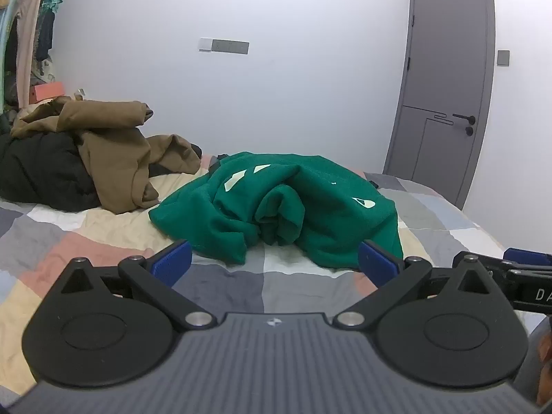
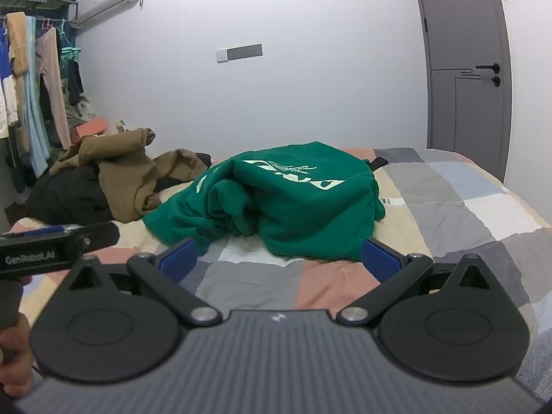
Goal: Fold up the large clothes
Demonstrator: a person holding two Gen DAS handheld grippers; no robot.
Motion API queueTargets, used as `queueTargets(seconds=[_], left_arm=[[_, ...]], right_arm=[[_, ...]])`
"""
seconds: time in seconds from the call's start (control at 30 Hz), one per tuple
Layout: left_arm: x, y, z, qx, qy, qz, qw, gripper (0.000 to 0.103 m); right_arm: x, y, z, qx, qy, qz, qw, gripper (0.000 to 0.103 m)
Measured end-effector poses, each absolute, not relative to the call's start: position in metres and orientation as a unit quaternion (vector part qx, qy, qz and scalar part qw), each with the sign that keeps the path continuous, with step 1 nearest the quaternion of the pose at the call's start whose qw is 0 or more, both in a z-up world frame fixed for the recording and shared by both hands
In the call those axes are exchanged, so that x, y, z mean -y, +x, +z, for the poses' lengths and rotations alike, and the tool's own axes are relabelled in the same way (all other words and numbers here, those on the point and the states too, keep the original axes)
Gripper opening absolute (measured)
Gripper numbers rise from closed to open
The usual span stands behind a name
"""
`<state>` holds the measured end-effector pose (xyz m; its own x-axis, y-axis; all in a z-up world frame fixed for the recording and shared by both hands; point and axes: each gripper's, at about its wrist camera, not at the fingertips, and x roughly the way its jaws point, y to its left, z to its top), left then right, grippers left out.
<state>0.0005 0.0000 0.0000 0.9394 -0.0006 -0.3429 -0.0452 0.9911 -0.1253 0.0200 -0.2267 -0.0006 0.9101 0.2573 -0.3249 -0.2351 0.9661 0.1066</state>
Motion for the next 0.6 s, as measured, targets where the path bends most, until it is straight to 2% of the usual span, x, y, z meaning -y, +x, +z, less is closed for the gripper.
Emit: queueTargets(seconds=[0.6], left_arm=[[0.0003,0.0021,0.0001,-0.174,-0.070,0.007,0.982,0.103]], right_arm=[[0.2260,0.0226,-0.0013,-0.179,0.030,0.121,0.976,0.103]])
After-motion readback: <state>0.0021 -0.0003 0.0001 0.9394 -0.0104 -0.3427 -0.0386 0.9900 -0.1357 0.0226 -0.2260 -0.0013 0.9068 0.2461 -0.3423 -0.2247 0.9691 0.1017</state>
